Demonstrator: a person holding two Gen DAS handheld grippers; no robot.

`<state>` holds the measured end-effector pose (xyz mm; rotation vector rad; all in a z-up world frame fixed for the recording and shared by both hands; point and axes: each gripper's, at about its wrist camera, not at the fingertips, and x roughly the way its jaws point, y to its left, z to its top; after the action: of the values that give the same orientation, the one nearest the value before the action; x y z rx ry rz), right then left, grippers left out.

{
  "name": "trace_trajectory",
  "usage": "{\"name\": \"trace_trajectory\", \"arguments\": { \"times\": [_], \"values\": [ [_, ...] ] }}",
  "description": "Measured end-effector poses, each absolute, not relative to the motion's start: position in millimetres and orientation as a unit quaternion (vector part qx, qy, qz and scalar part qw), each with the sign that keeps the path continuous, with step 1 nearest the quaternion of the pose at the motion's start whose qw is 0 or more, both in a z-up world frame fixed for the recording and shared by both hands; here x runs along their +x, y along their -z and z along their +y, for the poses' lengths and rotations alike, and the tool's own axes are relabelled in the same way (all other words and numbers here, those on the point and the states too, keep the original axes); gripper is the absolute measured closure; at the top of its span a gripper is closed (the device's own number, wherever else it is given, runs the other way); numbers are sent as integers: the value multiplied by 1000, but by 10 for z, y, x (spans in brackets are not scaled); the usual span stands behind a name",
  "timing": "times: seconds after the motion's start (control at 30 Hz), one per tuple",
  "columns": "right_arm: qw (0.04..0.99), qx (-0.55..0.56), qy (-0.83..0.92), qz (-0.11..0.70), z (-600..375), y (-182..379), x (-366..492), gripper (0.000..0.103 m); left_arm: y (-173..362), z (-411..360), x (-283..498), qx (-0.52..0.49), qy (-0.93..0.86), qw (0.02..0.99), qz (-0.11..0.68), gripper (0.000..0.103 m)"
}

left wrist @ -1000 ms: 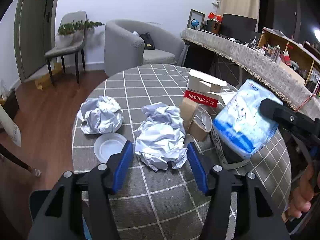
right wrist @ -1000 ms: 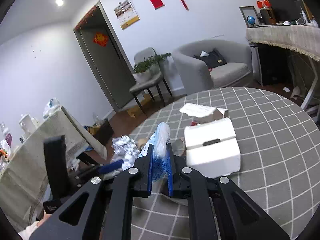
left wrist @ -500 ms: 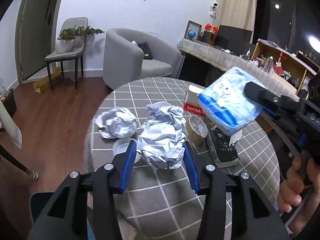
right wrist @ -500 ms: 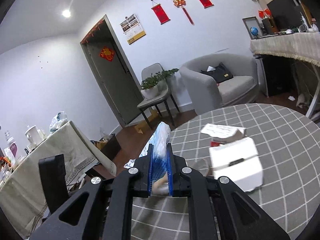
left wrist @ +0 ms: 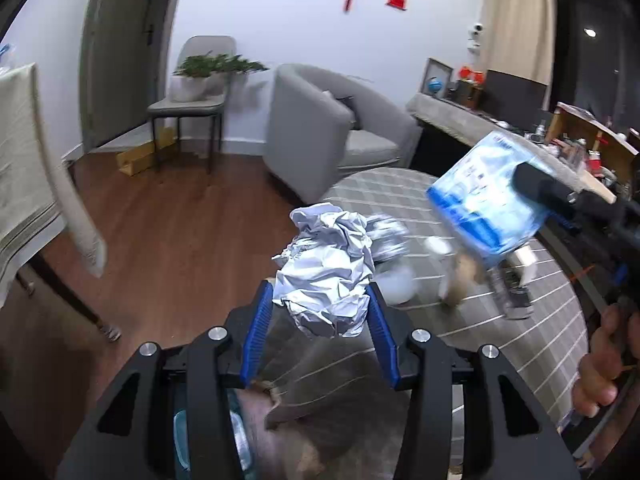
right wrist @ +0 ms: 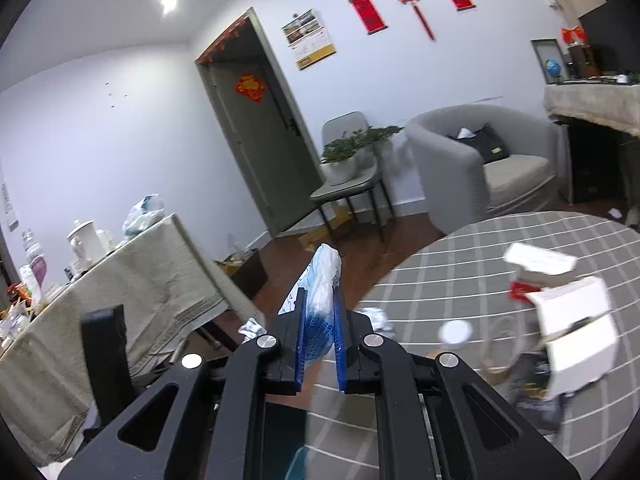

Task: Collect trash
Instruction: 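Drop the foil ball into the bin with the left tool while the right tool drops the tissue pack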

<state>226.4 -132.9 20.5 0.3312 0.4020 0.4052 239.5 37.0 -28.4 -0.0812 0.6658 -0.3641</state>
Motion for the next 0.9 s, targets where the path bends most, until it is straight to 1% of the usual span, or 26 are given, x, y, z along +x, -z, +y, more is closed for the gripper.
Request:
{"name": "trace_trajectory", "arguments": {
  "times": [0.23, 0.53, 0.8, 0.9],
  "values": [
    [938, 140, -231, 217, -818, -160, 2342, 91, 588, 871, 2423, -25, 122, 920, 372, 53],
    [919, 97, -259, 280, -113, 96, 2518, 91, 1129, 1519, 2438, -23, 73, 890, 450, 53],
    [895, 73, -274, 344, 386, 395, 2650, 91, 1719, 1949, 2429, -48, 47, 847, 528, 53],
    [887, 60, -275, 366, 514, 503, 2680, 91, 1901, 2052, 2416, -59, 42, 827, 557, 50]
  ]
}}
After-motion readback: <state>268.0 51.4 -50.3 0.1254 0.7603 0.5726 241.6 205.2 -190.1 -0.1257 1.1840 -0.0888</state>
